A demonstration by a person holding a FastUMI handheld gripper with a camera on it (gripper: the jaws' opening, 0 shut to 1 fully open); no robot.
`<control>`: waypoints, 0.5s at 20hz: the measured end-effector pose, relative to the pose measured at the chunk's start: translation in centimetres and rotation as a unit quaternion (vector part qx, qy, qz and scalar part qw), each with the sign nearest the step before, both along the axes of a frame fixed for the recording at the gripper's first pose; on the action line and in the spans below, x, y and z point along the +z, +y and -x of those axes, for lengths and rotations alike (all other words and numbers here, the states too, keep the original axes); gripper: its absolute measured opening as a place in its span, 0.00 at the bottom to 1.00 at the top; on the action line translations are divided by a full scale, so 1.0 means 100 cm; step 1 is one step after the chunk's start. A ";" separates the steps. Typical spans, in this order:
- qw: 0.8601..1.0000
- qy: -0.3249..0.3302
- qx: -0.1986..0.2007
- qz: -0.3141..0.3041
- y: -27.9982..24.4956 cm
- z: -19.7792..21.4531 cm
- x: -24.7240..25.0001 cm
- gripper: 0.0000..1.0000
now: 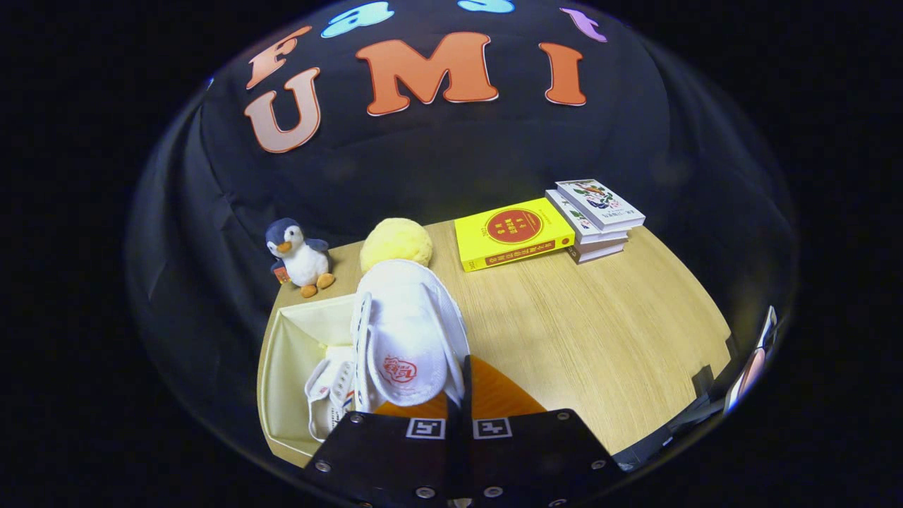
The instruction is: Open the storage box then place both shoes into the box .Put the left shoe in first, then the right shoe, with the right side of both shoes facing outward in a uniform manner.
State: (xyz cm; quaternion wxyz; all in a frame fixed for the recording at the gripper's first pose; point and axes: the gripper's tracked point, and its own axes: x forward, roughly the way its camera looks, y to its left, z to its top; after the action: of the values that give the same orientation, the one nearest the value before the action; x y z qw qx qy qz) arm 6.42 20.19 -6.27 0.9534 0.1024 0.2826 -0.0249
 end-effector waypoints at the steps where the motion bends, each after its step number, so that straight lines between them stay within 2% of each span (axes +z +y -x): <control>1: 1.000 0.000 0.002 -0.002 0.012 0.001 0.004 0.00; 5: 1.000 0.004 0.010 0.003 0.054 0.000 0.007 0.00; 10: 1.000 0.023 0.003 0.007 0.094 -0.010 -0.012 0.00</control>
State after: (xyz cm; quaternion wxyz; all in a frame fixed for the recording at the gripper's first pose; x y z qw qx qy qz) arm 7.47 29.54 -7.50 0.9474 0.0943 0.3047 -0.0259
